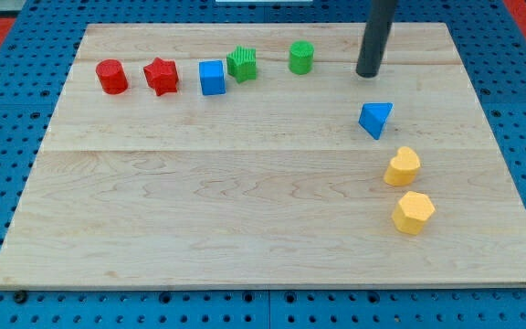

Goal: Push the green circle towards the blue triangle

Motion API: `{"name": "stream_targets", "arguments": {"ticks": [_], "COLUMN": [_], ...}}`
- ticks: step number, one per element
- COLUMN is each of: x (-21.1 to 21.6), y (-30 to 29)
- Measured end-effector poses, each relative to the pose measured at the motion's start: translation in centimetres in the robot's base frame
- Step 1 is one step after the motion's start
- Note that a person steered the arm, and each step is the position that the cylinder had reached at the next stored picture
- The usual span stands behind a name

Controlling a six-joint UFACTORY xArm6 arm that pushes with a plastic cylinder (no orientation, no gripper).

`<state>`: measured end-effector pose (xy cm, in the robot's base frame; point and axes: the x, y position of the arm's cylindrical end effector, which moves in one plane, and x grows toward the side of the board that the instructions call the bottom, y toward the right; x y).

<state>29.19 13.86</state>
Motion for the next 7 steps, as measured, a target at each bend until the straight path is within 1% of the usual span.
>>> {"name": "stream_targets", "arguments": {"ticks": [1, 2, 4, 6, 7], "x": [3.2, 4.4, 4.4, 2.3, 1.0], "y": [-4.1, -6.5, -9.1, -9.6, -11.7]}}
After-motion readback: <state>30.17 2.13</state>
